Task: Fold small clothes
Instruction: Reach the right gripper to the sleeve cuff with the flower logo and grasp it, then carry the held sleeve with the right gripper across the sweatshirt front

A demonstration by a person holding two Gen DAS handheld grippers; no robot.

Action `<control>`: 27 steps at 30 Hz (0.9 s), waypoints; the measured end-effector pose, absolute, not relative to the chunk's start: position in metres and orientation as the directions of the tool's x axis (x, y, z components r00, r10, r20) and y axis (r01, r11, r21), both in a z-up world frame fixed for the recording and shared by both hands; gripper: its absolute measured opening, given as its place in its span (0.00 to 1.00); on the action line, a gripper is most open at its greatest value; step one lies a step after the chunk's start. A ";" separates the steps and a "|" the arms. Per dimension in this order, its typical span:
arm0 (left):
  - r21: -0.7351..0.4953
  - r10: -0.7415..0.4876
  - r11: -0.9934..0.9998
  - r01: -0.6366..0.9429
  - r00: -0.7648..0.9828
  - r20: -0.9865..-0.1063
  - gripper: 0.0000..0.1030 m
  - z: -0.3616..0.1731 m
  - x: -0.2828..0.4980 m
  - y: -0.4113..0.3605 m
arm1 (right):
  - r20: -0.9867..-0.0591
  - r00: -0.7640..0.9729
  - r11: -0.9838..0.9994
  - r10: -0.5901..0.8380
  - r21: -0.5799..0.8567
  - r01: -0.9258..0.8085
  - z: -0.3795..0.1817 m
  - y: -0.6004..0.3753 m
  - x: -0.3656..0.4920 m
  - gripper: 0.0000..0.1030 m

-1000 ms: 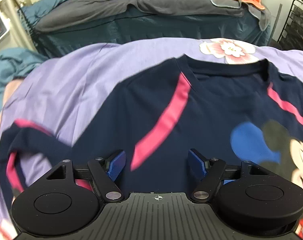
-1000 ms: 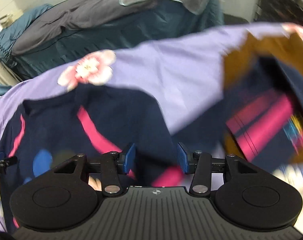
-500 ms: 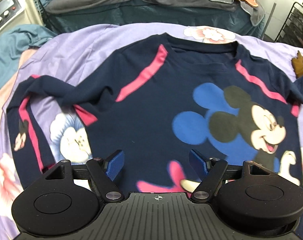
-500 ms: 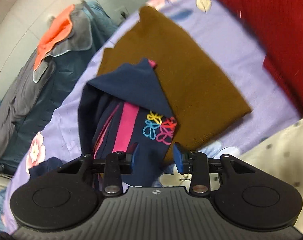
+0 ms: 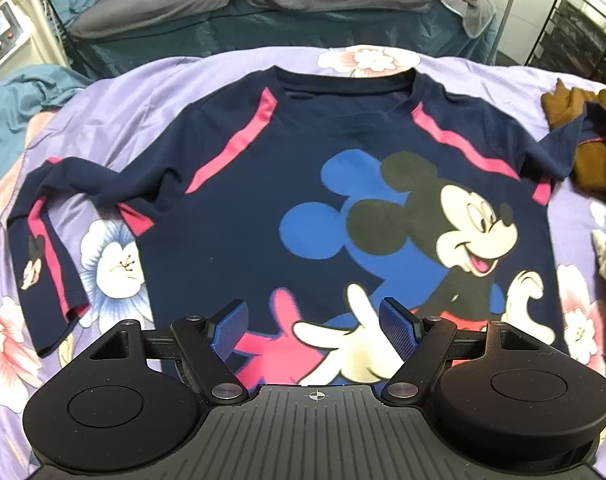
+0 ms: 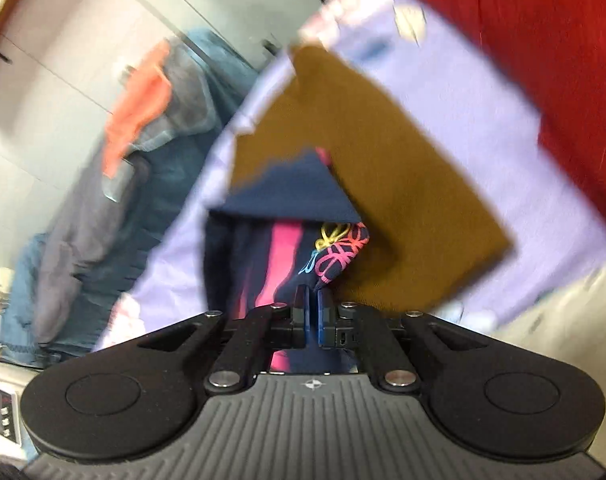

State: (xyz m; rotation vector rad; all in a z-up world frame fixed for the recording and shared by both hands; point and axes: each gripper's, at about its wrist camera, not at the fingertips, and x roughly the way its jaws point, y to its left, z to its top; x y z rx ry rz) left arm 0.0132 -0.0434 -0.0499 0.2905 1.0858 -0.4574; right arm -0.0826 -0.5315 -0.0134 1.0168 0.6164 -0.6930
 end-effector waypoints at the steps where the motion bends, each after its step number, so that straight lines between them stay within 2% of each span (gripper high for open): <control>1: 0.000 -0.219 0.870 0.492 0.387 -0.896 1.00 -0.049 0.012 -0.044 | -0.728 0.641 0.396 -0.241 0.530 0.750 0.004 -0.538 -0.089 0.05; 3: -0.004 -0.224 0.870 0.494 0.388 -0.894 1.00 -0.047 0.010 -0.047 | -0.704 0.655 0.480 -0.276 0.490 0.728 0.040 -0.555 -0.103 0.05; 6: -0.011 -0.228 0.868 0.497 0.379 -0.897 1.00 -0.047 0.005 -0.054 | -0.699 0.614 0.575 -0.367 0.349 0.740 0.087 -0.583 -0.121 0.05; 10: -0.014 -0.237 0.857 0.514 0.372 -0.897 1.00 -0.045 -0.005 -0.063 | -0.718 0.529 0.614 -0.452 0.180 0.769 0.111 -0.624 -0.128 0.05; 14: -0.007 -0.238 0.847 0.531 0.368 -0.899 1.00 -0.045 -0.015 -0.069 | -0.771 0.458 0.627 -0.443 0.099 0.773 0.103 -0.653 -0.122 0.05; 18: 0.003 -0.219 0.855 0.518 0.366 -0.904 1.00 -0.046 -0.023 -0.070 | -0.855 0.315 0.663 -0.413 -0.045 0.748 0.065 -0.664 -0.109 0.05; 22: 0.002 -0.203 0.870 0.493 0.363 -0.910 1.00 -0.048 -0.028 -0.064 | -0.865 0.307 0.668 -0.397 -0.043 0.743 0.047 -0.660 -0.109 0.05; 27: -0.001 -0.195 0.879 0.477 0.359 -0.913 1.00 -0.048 -0.031 -0.059 | -0.891 0.315 0.711 -0.328 -0.013 0.703 0.062 -0.655 -0.107 0.05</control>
